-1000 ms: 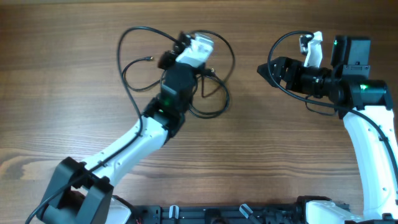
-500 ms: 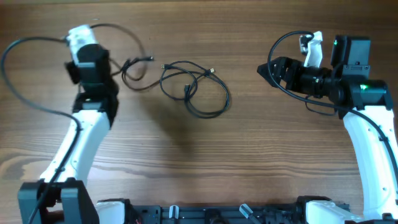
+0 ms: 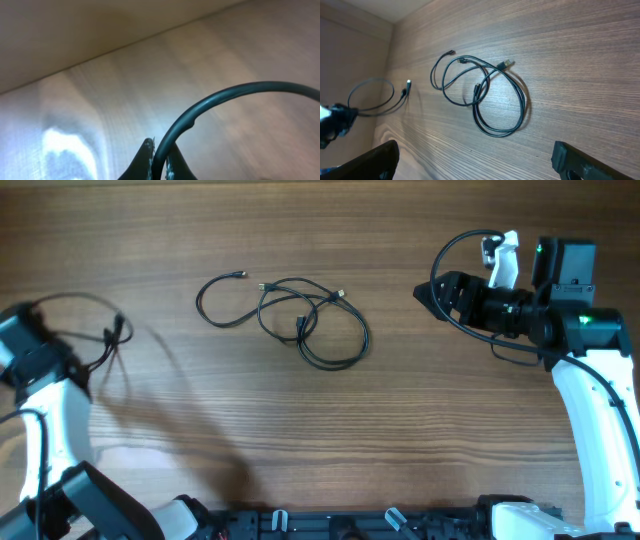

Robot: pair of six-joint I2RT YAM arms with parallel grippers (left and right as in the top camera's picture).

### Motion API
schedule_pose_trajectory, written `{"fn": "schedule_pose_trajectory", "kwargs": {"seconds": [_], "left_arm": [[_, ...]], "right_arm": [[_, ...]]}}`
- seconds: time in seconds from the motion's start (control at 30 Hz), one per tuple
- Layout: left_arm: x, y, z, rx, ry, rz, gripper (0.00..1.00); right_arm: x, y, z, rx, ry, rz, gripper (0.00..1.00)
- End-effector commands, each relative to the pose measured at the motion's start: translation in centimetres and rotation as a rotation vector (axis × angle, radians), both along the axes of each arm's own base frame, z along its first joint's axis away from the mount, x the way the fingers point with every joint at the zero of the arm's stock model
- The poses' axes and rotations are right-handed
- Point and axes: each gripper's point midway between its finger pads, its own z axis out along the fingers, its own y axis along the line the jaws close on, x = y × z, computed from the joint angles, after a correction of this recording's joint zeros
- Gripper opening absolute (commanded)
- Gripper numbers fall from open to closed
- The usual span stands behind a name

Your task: Untangle cables

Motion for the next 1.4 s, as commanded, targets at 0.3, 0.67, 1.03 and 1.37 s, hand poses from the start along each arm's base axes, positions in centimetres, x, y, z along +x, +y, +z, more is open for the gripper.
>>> {"fn": "schedule_pose_trajectory", "kwargs": {"seconds": [0.3, 0.67, 1.03, 1.37], "left_arm": [[-9.7, 6.7, -3.9, -0.230, -0.177, 0.324, 0.10], [-10.2, 6.0, -5.6, -0.286, -0.143, 0.343, 0.88], [-12.8, 1.4, -9.1, -0.543, -0.209, 0.628, 1.00], [-10.6, -7.3, -11.2, -0.972, -0.128, 0.395, 1.00]], "right_arm": [[0.0, -0.1, 0.2, -0.007, 0.006, -0.007, 0.99], [-0.1, -0.1, 0.1, -0.007, 0.015, -0.006, 0.99], [0.1, -0.3, 0.0, -0.017, 0.007, -0.011, 1.00], [0.6, -0.3, 0.5, -0.016, -0.023, -0.013, 0.99]]}}
